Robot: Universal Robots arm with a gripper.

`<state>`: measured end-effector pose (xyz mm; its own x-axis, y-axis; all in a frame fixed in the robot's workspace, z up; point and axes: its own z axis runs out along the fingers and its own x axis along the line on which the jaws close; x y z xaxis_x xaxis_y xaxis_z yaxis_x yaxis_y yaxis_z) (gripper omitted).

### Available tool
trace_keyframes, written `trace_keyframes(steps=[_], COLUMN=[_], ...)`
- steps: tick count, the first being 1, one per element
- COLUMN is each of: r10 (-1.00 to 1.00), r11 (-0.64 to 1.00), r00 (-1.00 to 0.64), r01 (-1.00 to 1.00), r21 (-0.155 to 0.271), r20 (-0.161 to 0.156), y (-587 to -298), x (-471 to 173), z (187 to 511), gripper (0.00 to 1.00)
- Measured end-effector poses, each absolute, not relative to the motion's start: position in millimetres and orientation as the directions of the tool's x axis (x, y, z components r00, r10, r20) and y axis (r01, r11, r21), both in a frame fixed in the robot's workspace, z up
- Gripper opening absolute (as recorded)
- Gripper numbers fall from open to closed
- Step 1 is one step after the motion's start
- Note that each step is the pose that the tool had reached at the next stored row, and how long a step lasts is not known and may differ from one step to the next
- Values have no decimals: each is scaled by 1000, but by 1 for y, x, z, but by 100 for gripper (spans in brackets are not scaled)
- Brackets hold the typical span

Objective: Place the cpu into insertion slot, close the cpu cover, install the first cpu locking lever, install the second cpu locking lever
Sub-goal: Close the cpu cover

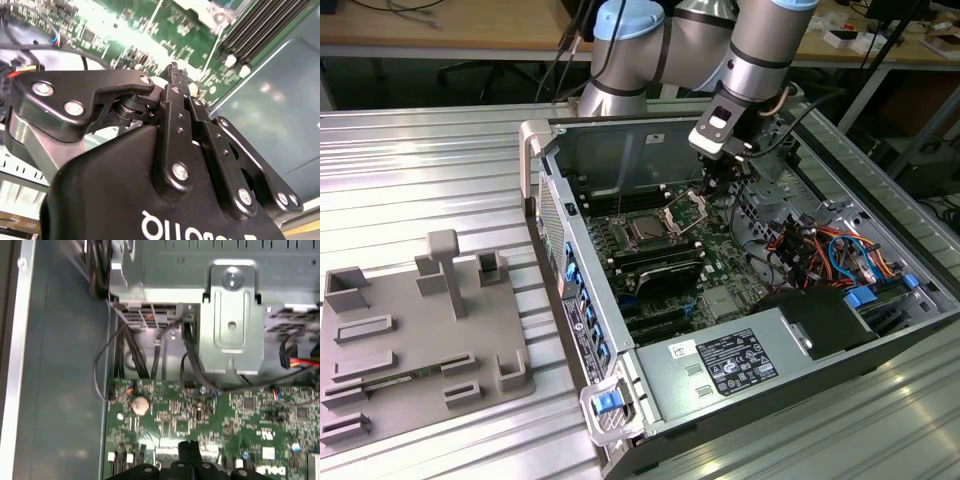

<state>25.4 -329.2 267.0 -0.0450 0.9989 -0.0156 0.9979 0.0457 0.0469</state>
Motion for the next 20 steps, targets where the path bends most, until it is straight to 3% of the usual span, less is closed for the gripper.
trace_keyframes(steps=[20], r10=[999], r11=[45], r00=[-45], r01=[998], r21=[47], r20=[-13], y=[-329], x=[37], z=[238], gripper=[11])
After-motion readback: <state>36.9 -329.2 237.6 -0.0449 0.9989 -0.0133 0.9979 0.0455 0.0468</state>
